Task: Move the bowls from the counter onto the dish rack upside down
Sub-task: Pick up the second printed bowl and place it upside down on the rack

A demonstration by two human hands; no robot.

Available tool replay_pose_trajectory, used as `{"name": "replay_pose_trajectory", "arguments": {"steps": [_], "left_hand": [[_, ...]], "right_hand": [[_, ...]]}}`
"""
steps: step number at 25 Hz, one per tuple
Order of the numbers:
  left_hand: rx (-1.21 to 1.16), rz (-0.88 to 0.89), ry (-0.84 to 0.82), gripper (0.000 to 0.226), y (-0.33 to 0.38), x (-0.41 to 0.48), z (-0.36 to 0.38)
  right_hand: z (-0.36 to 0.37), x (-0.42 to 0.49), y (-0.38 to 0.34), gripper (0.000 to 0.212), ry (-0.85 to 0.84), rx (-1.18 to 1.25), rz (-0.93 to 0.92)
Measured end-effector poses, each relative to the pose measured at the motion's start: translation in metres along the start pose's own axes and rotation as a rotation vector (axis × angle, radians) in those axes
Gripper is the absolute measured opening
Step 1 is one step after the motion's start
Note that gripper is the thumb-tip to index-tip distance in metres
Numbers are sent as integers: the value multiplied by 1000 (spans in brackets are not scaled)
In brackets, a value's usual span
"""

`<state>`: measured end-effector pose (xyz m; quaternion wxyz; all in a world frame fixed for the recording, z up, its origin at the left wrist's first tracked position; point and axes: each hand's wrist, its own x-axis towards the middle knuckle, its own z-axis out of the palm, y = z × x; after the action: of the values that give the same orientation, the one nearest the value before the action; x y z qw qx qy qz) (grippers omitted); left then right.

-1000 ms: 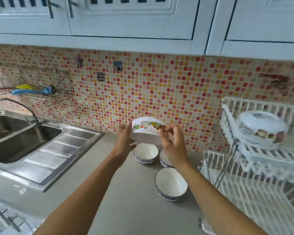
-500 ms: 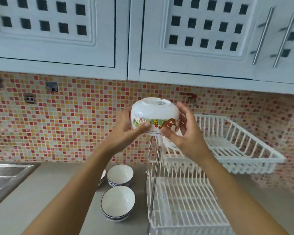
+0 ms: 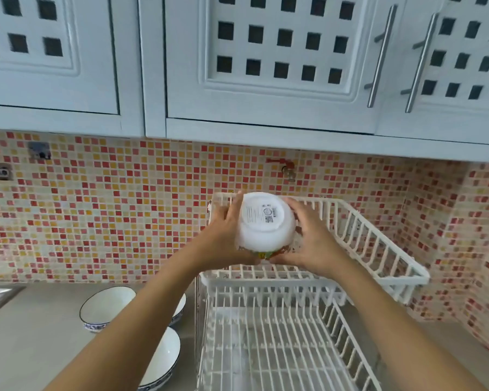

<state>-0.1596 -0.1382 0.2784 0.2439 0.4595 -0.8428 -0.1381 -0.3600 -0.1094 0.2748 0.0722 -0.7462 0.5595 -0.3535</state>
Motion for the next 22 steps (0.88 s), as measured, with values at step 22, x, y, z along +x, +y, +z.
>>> {"name": "replay_pose_trajectory", "arguments": {"steps": [22], "left_hand": [[32,-140,216,82,-13,-27,-38]], "right_hand": [[27,9,-62,93,26,29,-86]]}}
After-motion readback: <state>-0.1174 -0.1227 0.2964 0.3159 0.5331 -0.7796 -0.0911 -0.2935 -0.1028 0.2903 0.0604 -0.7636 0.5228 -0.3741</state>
